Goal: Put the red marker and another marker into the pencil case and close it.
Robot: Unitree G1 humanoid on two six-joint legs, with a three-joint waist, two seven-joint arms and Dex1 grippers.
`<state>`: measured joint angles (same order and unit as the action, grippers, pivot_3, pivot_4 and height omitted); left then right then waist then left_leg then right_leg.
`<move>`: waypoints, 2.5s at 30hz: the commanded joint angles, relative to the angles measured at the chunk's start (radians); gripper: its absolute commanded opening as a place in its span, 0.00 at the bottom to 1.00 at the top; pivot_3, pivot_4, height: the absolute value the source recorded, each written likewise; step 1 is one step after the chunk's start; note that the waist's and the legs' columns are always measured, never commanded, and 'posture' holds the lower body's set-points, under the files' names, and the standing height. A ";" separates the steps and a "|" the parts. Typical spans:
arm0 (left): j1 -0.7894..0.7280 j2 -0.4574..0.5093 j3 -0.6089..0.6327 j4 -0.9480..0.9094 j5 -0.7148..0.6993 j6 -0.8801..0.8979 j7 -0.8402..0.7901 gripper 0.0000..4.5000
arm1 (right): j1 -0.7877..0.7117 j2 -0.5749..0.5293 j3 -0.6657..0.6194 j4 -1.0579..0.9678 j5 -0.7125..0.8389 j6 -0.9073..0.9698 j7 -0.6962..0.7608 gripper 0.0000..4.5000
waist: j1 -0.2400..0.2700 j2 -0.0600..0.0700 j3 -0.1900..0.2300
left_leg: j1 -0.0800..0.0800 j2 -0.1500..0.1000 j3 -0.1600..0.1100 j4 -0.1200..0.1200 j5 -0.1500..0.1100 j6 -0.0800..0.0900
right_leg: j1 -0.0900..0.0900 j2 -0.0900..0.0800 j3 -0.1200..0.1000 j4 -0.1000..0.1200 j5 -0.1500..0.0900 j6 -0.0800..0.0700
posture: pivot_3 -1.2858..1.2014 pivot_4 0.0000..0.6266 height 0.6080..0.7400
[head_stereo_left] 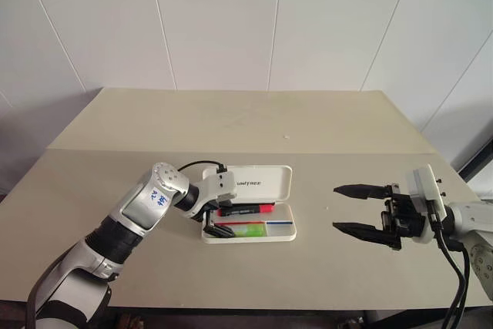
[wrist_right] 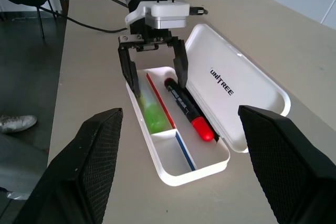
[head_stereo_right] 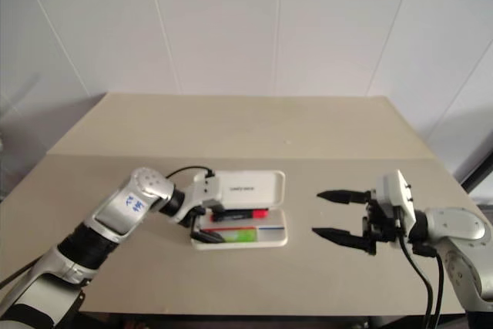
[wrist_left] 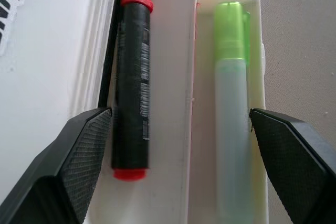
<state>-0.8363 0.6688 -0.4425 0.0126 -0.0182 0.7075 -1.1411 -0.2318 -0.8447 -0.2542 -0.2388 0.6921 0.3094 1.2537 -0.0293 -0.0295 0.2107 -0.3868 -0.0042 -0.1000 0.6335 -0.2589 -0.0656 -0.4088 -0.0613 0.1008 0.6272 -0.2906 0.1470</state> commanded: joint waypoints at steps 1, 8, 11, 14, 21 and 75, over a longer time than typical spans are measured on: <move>0.028 0.015 0.012 -0.022 0.028 -0.008 0.037 1.00 | -0.027 0.007 0.004 -0.003 0.009 -0.008 0.008 1.00 | 0.001 0.000 0.000 | 0.000 0.000 0.000 0.000 0.000 0.000 | 0.000 0.000 0.000 0.000 0.000 0.000 | 0.52 0.24 1.00; 0.080 0.034 0.158 -0.274 -0.089 0.186 0.072 1.00 | -0.043 0.000 0.012 0.011 0.012 0.001 0.028 1.00 | -0.001 0.000 0.000 | 0.000 0.000 0.000 0.001 0.001 0.001 | 0.001 0.000 0.000 0.000 0.001 0.000 | 0.52 0.24 1.00; 0.152 0.065 0.262 -0.438 -0.166 0.292 0.091 1.00 | -0.051 -0.007 0.014 0.026 0.012 0.005 0.047 1.00 | -0.003 0.000 0.000 | 0.000 0.000 0.000 -0.001 0.001 0.001 | 0.000 0.000 0.000 -0.001 0.001 0.000 | 0.52 0.24 1.00; 0.197 0.068 0.345 -0.525 -0.215 0.362 0.136 1.00 | -0.067 -0.009 0.023 0.045 0.009 0.006 0.063 1.00 | 0.000 0.000 0.000 | 0.000 0.000 0.000 -0.001 0.001 0.001 | 0.000 0.000 0.000 -0.001 0.001 0.000 | 0.52 0.24 1.00; 0.323 -0.043 0.595 -0.610 -0.143 0.536 0.488 1.00 | -0.141 -0.008 0.064 0.118 -0.006 0.001 0.119 1.00 | -0.002 0.000 0.000 | 0.001 0.000 0.000 0.003 0.001 0.001 | 0.002 0.000 0.000 0.000 0.002 0.000 | 0.52 0.24 1.00; 0.558 -0.611 0.940 -0.487 -0.080 0.316 1.197 0.08 | -0.254 0.022 0.123 0.209 -0.053 -0.002 0.172 1.00 | 0.004 -0.001 0.000 | 0.001 0.000 0.000 0.003 0.001 0.000 | 0.003 0.000 0.000 -0.004 0.004 0.001 | 0.52 0.24 1.00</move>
<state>-0.2604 0.0332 0.4689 -0.4835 -0.0627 1.0568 0.0949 -0.4884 -0.8132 -0.0914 0.0011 0.6221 0.3083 1.4290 -0.0253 -0.0301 0.2104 -0.3861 -0.0045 -0.1001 0.6368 -0.2574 -0.0663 -0.4056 -0.0613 0.1001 0.6231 -0.2863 0.1474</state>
